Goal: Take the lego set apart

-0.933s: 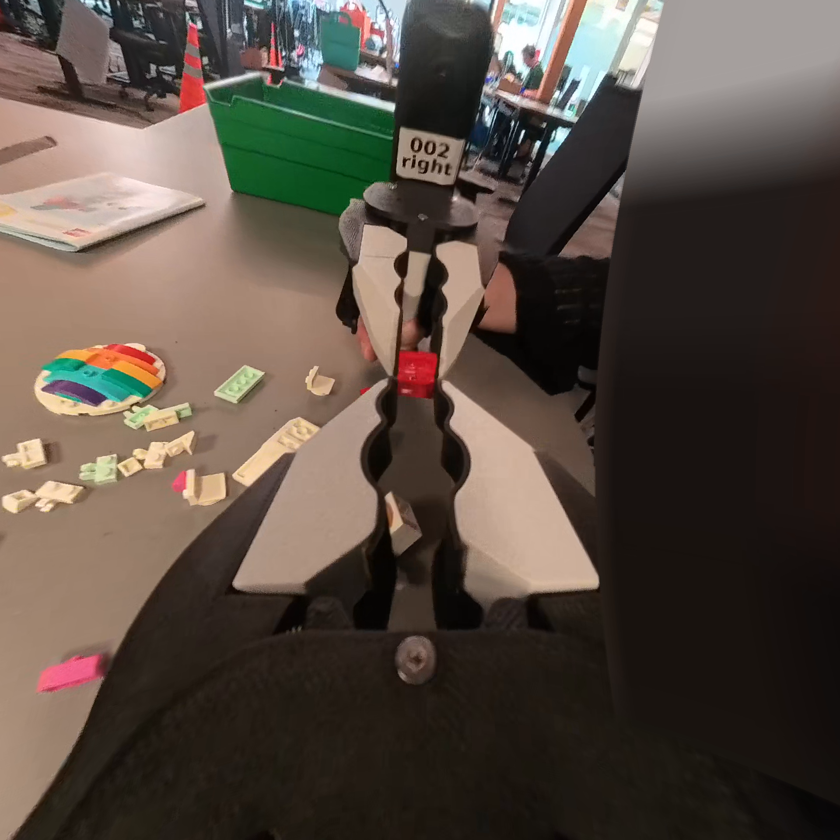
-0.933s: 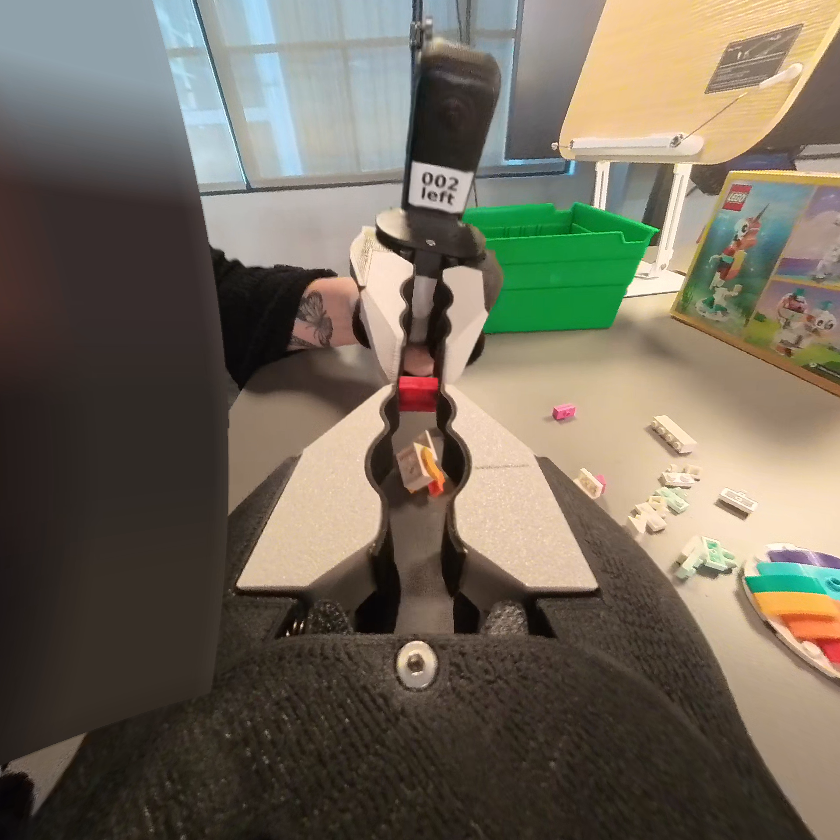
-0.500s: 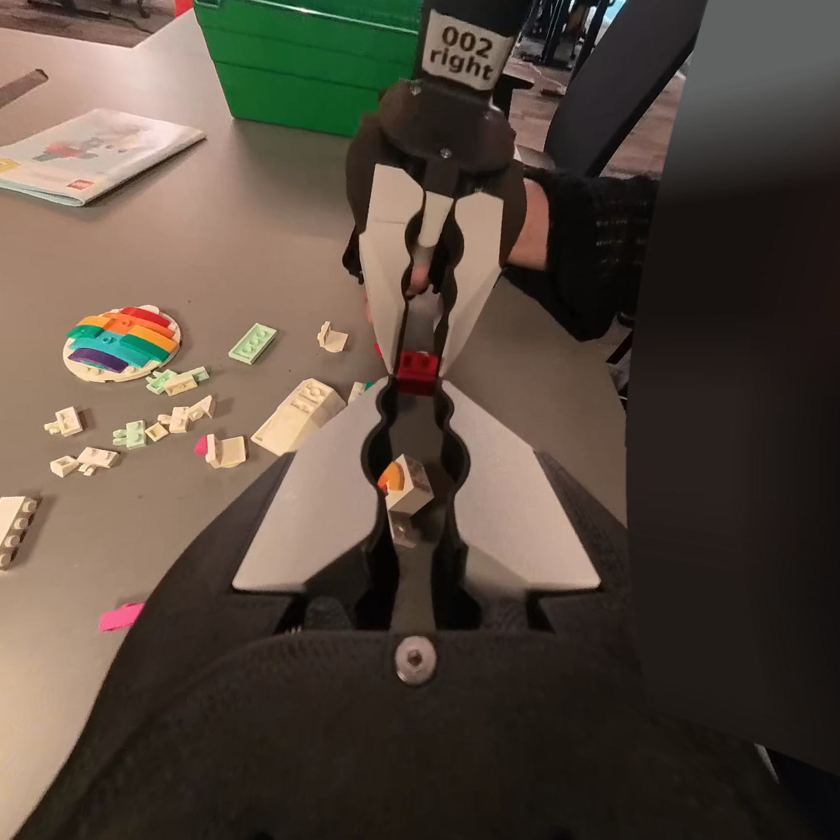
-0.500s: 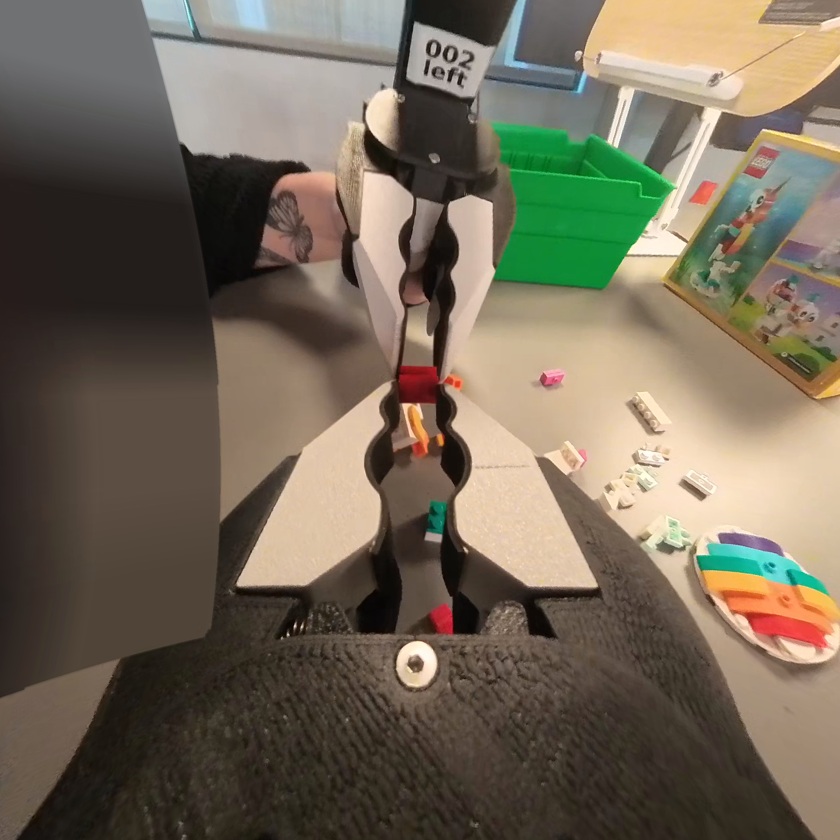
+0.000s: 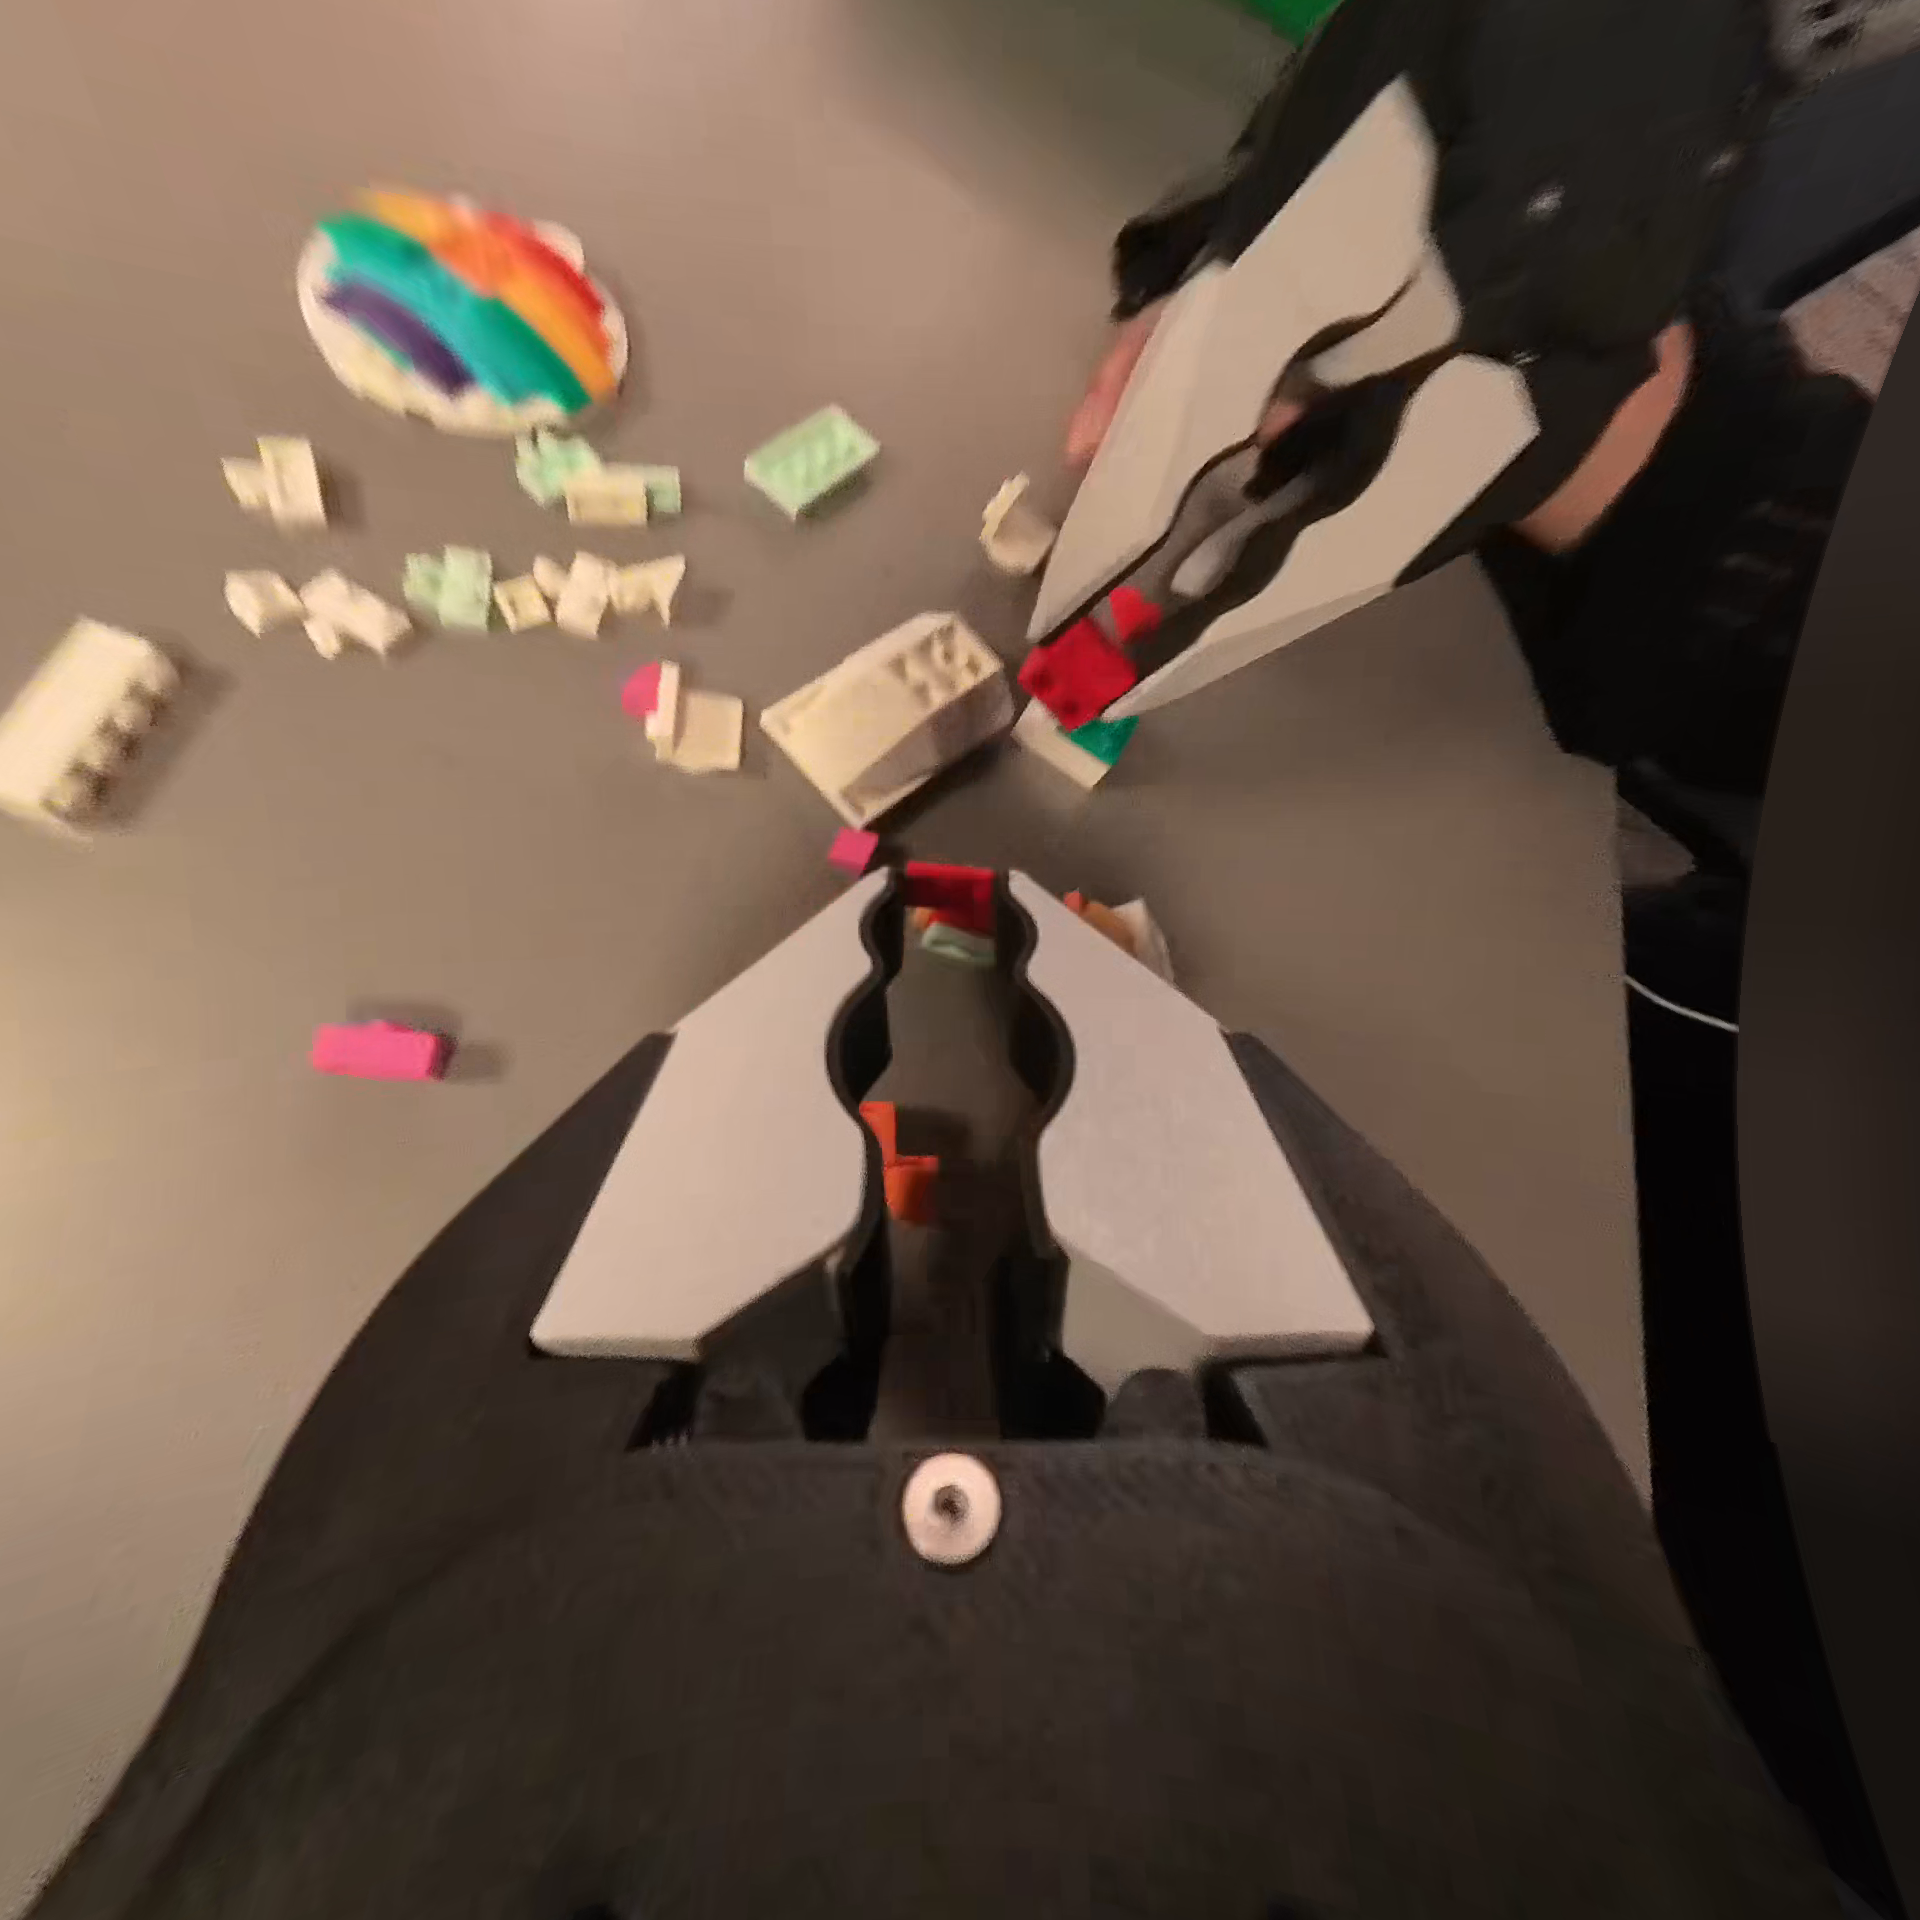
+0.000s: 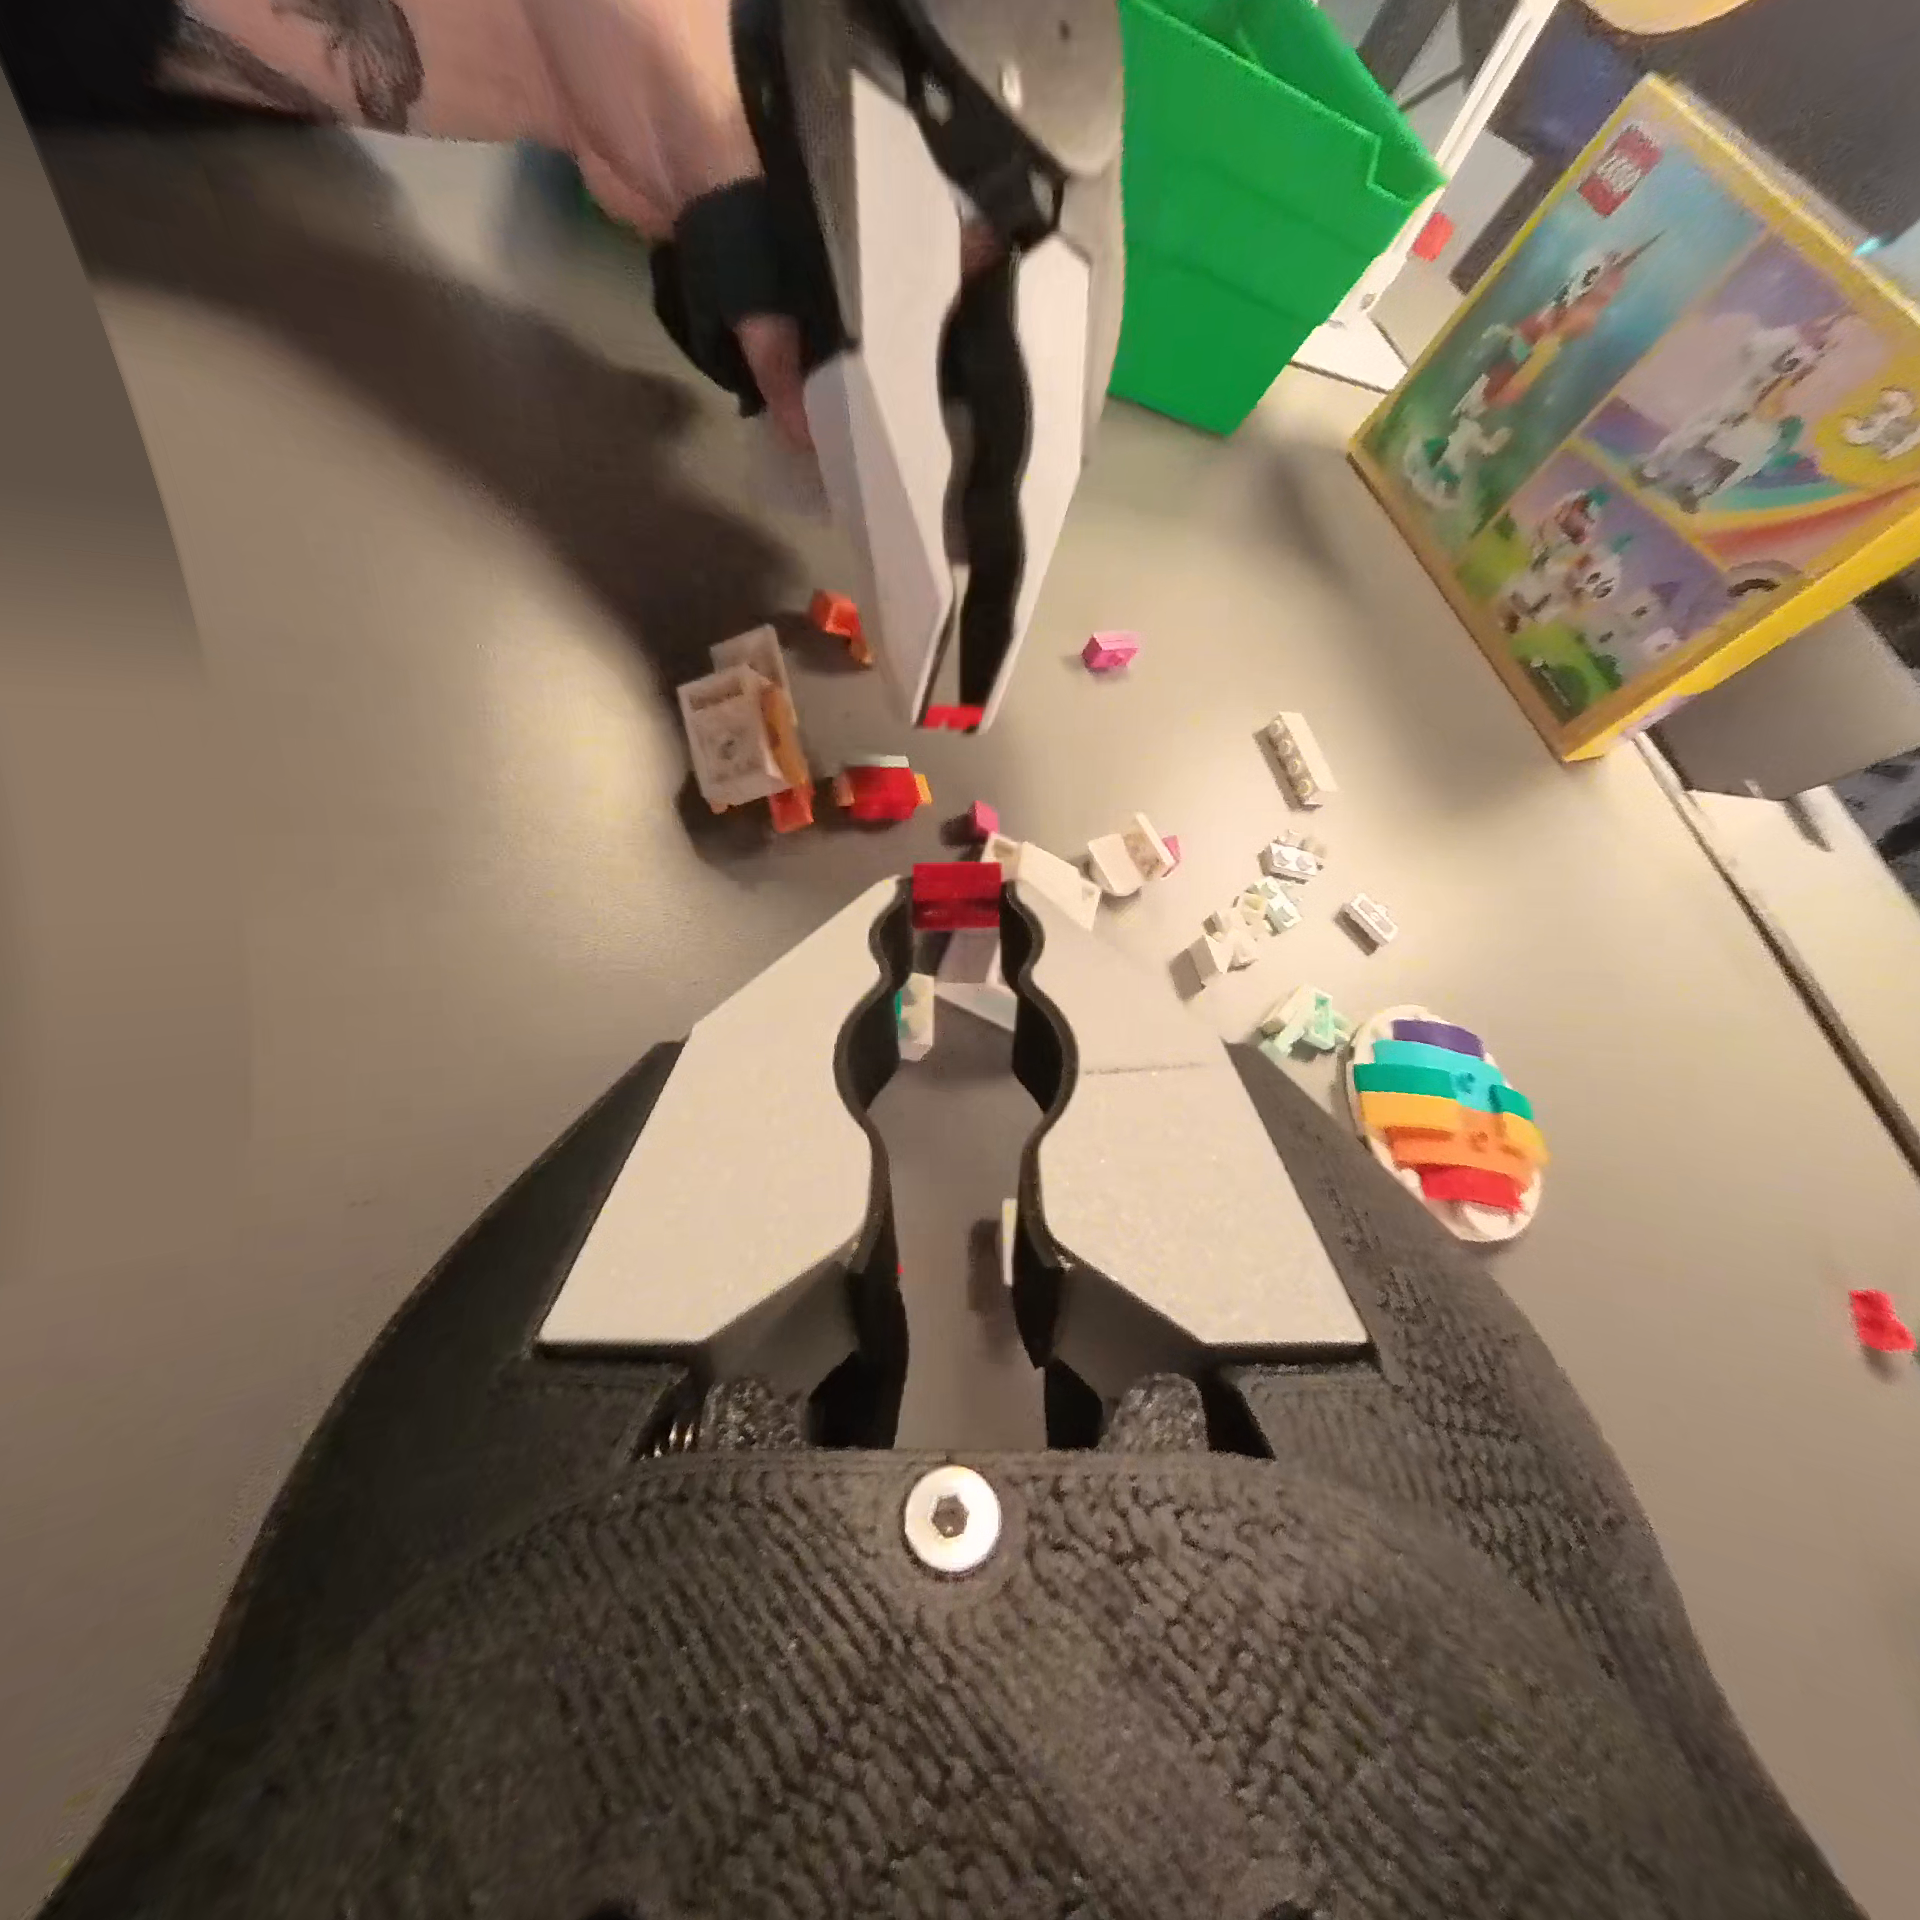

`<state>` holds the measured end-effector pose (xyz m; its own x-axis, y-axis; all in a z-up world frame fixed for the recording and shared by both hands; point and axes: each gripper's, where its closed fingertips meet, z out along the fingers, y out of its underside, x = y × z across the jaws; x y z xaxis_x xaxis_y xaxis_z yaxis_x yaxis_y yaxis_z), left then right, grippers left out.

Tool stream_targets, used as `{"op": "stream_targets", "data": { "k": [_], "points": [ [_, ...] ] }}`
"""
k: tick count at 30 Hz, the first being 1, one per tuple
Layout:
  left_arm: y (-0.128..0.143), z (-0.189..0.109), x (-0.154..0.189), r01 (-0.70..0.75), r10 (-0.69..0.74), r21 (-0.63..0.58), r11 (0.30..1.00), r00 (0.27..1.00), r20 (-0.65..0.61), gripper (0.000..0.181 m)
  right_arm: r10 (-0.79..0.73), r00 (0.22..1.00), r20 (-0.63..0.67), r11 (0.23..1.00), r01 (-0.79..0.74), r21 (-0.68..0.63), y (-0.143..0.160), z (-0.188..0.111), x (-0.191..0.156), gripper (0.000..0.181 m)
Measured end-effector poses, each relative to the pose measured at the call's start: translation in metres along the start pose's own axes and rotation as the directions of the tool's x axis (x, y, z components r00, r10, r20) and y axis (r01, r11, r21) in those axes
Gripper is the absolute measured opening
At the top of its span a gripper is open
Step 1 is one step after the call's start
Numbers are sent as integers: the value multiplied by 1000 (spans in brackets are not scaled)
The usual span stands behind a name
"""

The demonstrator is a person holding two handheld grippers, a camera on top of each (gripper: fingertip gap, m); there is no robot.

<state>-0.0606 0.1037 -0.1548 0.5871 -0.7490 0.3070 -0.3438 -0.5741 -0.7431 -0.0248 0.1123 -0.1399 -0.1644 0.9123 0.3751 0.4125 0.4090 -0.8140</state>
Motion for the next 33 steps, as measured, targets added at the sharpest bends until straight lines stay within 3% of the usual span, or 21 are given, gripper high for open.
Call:
{"op": "stream_targets", "data": {
  "k": [3,6,10,18,22,25,28,31,33],
  "points": [
    [7,6,-2,83,-84,-32,996,996,-31,32,-93,994,-55,996,93,-8,-3,3,2,14],
    [-10,4,3,124,-118,71,990,990,-76,46,-224,966,-132,975,221,-36,-7,6,5,15],
    [-32,-2,27,101,-61,204,974,979,-193,34,-355,910,-212,935,350,-60,-17,9,7,14],
    [-40,-8,32,68,-8,273,960,977,-215,16,-468,827,-312,881,463,-93,-29,7,12,15],
    [-42,-10,27,-3,45,291,957,989,-138,27,-451,830,-329,885,463,-45,-34,4,12,15],
    [-46,-12,40,-54,122,333,941,975,-187,27,-314,900,-303,927,359,105,-46,-1,8,14],
    [-50,-19,49,-236,299,390,890,948,-109,27,-8,993,-119,941,48,336,-62,-13,7,15],
    [-54,-23,55,-320,370,419,850,928,-43,27,194,976,99,875,-218,432,-68,-22,5,14],
    [-57,-24,59,-286,356,452,845,931,-77,27,240,954,178,845,-296,445,-69,-23,2,14]
  ]
}}
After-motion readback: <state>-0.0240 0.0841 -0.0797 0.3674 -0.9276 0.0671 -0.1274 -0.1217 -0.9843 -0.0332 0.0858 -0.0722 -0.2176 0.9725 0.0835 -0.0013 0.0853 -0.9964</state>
